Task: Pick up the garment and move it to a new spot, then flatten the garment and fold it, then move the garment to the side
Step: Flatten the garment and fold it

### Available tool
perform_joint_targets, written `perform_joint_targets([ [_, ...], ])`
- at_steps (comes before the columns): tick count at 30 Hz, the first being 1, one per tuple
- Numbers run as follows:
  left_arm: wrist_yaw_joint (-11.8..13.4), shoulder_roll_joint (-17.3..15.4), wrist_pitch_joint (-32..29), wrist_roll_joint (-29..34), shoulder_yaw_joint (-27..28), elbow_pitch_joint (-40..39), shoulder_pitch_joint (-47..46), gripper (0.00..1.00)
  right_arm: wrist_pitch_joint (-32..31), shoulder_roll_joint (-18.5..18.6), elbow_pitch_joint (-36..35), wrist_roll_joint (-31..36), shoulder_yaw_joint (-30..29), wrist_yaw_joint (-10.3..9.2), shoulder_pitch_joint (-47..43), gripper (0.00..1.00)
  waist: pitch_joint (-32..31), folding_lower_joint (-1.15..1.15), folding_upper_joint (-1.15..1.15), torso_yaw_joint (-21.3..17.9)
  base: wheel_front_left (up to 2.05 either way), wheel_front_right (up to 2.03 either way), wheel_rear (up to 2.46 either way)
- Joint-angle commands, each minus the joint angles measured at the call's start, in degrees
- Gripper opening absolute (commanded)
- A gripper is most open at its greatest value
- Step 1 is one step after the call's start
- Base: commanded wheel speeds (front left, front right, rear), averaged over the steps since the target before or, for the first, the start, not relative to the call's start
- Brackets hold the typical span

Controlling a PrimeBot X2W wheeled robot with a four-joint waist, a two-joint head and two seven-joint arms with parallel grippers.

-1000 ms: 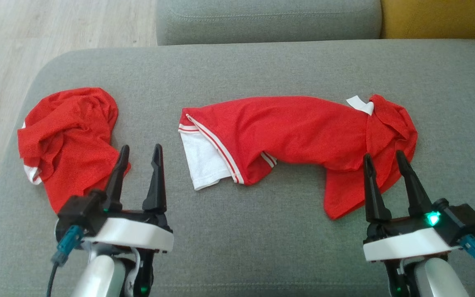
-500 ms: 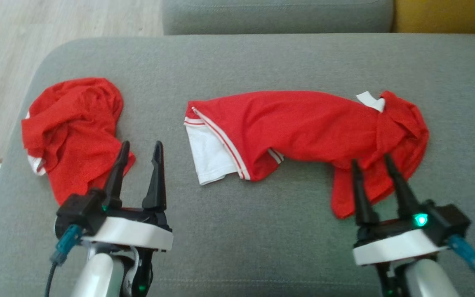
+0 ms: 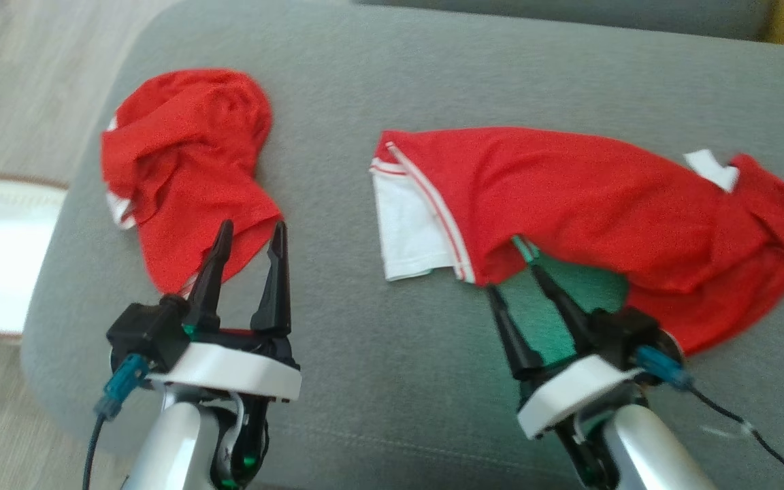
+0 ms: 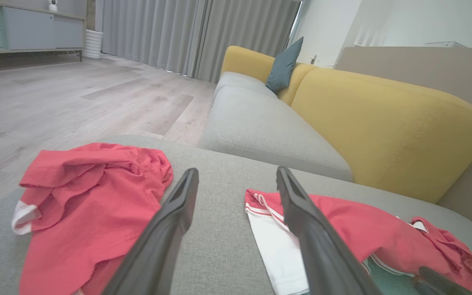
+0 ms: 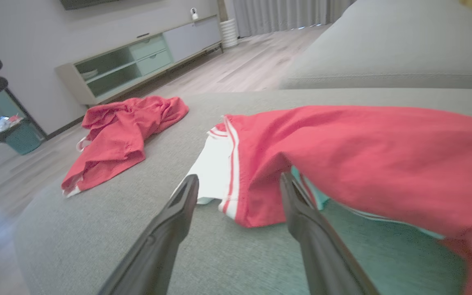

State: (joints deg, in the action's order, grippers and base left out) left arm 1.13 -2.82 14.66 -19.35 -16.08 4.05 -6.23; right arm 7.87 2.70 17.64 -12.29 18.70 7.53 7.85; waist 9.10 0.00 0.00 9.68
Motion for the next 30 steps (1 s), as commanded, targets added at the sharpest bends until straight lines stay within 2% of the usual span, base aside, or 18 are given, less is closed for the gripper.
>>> perform_joint_targets([
  [1, 0.37, -0.07, 0.34, -0.23, 1.55, -1.82, -2.62, 1.0, -0.13, 0.18, -1.25, -0.18, 1.84, -0.04, 2.52, 1.0, 1.4, 0.0, 0.0, 1.87, 0.0, 0.0, 0.0],
  [3, 0.58, -0.07, 0.34, -0.69, 1.12, -1.79, -3.05, 1.0, -0.98, 0.18, 0.82, 0.96, 3.41, -0.04, 4.5, 1.0, 2.02, 0.0, 0.0, 3.21, 0.0, 0.0, 0.0],
  [10, 1.4, -0.07, 0.34, -2.55, -0.41, -1.89, -4.04, 1.0, -6.12, 0.18, 9.91, 7.8, 0.33, -0.04, 10.06, 1.0, 4.07, 0.0, 0.0, 7.79, 0.0, 0.0, 0.0],
  [18, 1.79, -0.06, 0.34, -3.24, -0.73, -1.98, -3.97, 1.0, -7.52, 0.18, 14.24, 12.25, -2.8, -0.04, 11.2, 1.0, 4.71, 0.0, 0.0, 9.4, 0.0, 0.0, 0.0],
  [19, 1.83, -0.06, 0.34, -3.22, -0.65, -1.98, -3.96, 1.0, -7.48, 0.18, 14.48, 12.52, -2.92, -0.04, 11.29, 0.75, 4.75, 0.0, 0.0, 9.33, 0.0, 0.0, 0.0],
  [20, 1.86, -0.06, 0.34, -3.2, -0.59, -1.94, -3.97, 1.0, -7.26, 0.18, 14.64, 12.95, -3.15, -0.04, 11.4, 0.1, 4.74, 0.0, 0.0, 9.2, 0.0, 0.0, 0.0],
  [21, 1.85, -0.06, 0.34, -3.14, -0.57, -1.86, -4.0, 1.0, -6.94, 0.18, 14.78, 13.49, -3.24, -0.04, 11.48, 0.0, 4.66, 0.0, 0.0, 9.02, 0.0, 0.0, 0.0],
  [30, 1.66, -0.06, 0.34, -2.52, -0.21, -1.18, -3.6, 1.0, -3.95, 0.18, 11.96, 13.65, -2.61, -0.04, 9.71, 0.0, 1.23, 0.0, 0.0, 5.07, 0.0, 0.0, 0.0],
])
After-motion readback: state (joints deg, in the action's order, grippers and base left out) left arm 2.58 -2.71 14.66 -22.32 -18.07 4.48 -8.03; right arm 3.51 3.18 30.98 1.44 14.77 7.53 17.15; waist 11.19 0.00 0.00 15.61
